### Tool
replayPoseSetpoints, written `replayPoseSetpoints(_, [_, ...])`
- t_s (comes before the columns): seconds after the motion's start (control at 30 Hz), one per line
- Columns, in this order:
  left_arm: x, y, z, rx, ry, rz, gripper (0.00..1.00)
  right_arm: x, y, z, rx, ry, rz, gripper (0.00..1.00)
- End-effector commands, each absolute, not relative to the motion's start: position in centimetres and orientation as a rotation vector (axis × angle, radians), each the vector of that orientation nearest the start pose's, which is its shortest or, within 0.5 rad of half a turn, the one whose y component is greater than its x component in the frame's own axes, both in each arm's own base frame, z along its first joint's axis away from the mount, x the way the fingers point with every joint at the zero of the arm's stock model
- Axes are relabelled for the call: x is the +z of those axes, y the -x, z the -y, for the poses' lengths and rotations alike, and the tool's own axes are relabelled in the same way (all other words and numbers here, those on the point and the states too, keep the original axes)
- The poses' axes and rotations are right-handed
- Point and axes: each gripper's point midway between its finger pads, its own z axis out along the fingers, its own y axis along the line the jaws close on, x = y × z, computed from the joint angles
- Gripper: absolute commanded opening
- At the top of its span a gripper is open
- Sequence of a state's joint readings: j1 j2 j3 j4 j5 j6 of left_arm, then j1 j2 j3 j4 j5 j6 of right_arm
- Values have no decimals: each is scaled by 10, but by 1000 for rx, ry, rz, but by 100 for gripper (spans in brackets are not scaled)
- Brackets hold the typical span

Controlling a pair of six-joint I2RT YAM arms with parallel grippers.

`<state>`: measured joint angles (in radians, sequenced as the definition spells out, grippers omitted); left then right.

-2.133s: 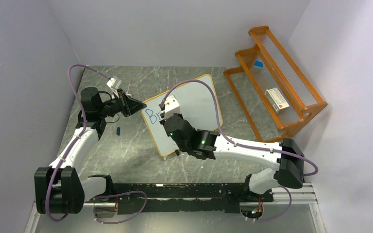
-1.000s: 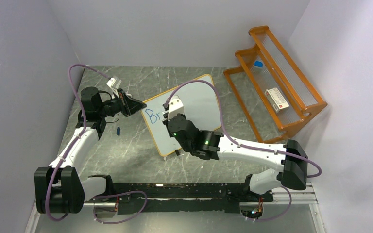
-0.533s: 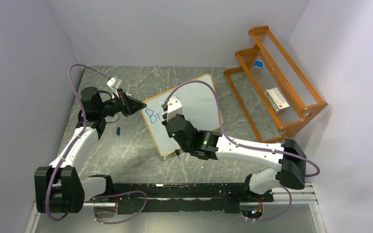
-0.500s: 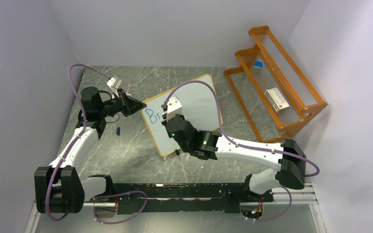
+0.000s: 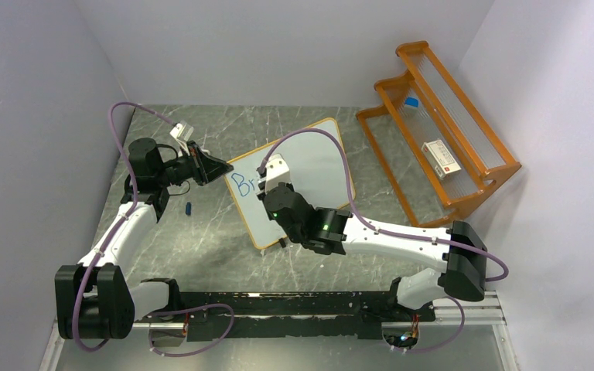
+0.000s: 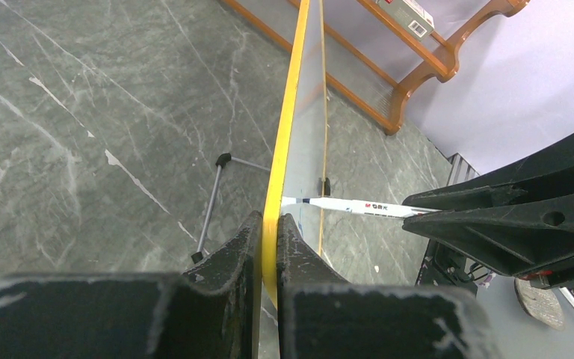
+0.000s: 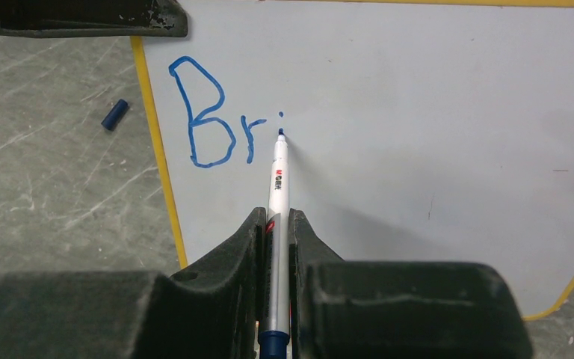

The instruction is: Write a sentence on the whiteboard

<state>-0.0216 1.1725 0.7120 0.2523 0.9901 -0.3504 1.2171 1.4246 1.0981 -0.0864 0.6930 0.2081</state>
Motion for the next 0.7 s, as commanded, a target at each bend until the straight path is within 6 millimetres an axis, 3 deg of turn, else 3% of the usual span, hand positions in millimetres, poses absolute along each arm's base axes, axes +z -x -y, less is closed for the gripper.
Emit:
replayPoseSetpoints(0.0, [203, -300, 165, -1156, -442, -1865, 5, 223, -242, -345, 261, 495, -1854, 0])
replayPoseSetpoints(0.67, [203, -300, 165, -1154, -441, -1866, 5, 215, -237, -342, 263, 507, -1893, 0])
